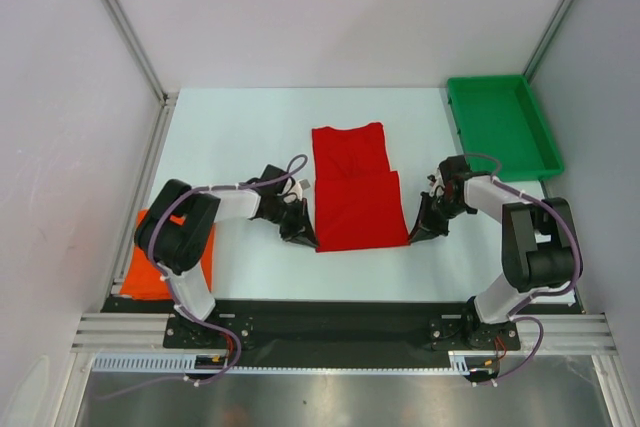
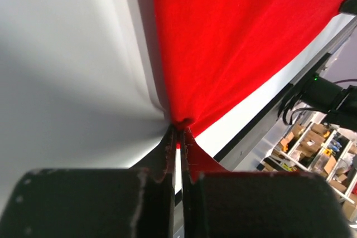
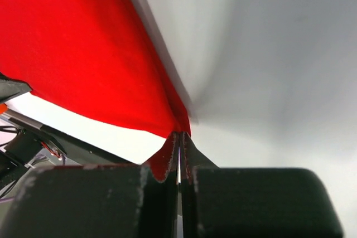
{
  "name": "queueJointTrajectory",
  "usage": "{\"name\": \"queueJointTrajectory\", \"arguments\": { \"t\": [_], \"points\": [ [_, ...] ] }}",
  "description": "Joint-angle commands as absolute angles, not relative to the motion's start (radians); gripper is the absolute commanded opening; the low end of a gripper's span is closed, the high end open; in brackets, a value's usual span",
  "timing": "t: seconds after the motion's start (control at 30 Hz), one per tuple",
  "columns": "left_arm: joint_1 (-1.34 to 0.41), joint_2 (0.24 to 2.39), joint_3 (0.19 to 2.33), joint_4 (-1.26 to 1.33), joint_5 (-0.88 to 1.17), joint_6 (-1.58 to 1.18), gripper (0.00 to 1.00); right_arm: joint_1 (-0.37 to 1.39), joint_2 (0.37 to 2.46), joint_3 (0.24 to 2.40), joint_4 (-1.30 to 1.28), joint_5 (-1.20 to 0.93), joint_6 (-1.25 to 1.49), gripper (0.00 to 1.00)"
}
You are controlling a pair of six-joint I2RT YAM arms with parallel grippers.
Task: Fold and stack the t-shirts
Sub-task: Fold the tshirt
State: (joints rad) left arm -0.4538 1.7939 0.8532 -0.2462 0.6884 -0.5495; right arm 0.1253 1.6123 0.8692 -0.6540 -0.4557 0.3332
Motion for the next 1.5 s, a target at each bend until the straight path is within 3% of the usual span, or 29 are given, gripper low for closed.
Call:
{"name": "queueJointTrajectory", "arguments": {
  "t": [0.0, 0.07, 0.1, 0.2, 0.3, 0.37, 0.5, 0.63, 0.83, 0.97, 1.07, 1.27, 1.47],
  "points": [
    [-0.457, 1.721, 0.787, -0.296, 0.605, -0.531, 0.07, 0.115, 1.569, 0.867, -0.701, -0.402, 0.305, 0.01],
    [-0.457, 1.669, 0.766, -0.284, 0.592, -0.558, 0.16, 0.115, 1.557, 0.87, -0.709, -0.405, 0.322, 0.17],
    [-0.457, 1.649, 0.746, -0.275, 0.58, -0.571, 0.31, 0.114, 1.548, 0.87, -0.712, -0.405, 0.33, 0.21],
    [-0.462, 1.554, 0.701, -0.247, 0.562, -0.638, 0.46, 0.112, 1.488, 0.87, -0.739, -0.385, 0.357, 0.36],
    [-0.469, 1.428, 0.649, -0.221, 0.535, -0.731, 0.54, 0.107, 1.422, 0.859, -0.753, -0.376, 0.408, 0.49],
    [-0.475, 1.372, 0.615, -0.198, 0.505, -0.84, 0.55, 0.107, 1.387, 0.832, -0.729, -0.4, 0.448, 0.59],
    [-0.495, 1.232, 0.441, 0.011, 0.474, -1.133, 0.57, 0.107, 1.264, 0.723, -0.603, -0.437, 0.622, 0.71],
    [-0.558, 1.193, 0.351, 0.129, 0.352, -1.377, 0.6, 0.129, 1.181, 0.576, -0.395, -0.463, 0.839, 0.72],
    [-0.606, 1.223, 0.334, 0.147, 0.247, -1.528, 0.62, 0.152, 1.131, 0.448, -0.27, -0.425, 1.008, 0.71],
    [-0.644, 1.226, 0.305, 0.161, 0.164, -1.675, 0.58, 0.219, 1.048, 0.342, -0.195, -0.313, 1.237, 0.62],
    [-0.664, 1.285, 0.317, 0.169, 0.14, -1.744, 0.51, 0.274, 1.002, 0.31, -0.186, -0.209, 1.316, 0.56],
    [-0.706, 1.361, 0.333, 0.164, 0.12, -1.818, 0.47, 0.34, 0.992, 0.293, -0.225, -0.086, 1.387, 0.49],
    [-0.712, 1.399, 0.317, 0.178, 0.092, -1.845, 0.42, 0.364, 0.999, 0.261, -0.195, -0.034, 1.44, 0.48]
  ]
}}
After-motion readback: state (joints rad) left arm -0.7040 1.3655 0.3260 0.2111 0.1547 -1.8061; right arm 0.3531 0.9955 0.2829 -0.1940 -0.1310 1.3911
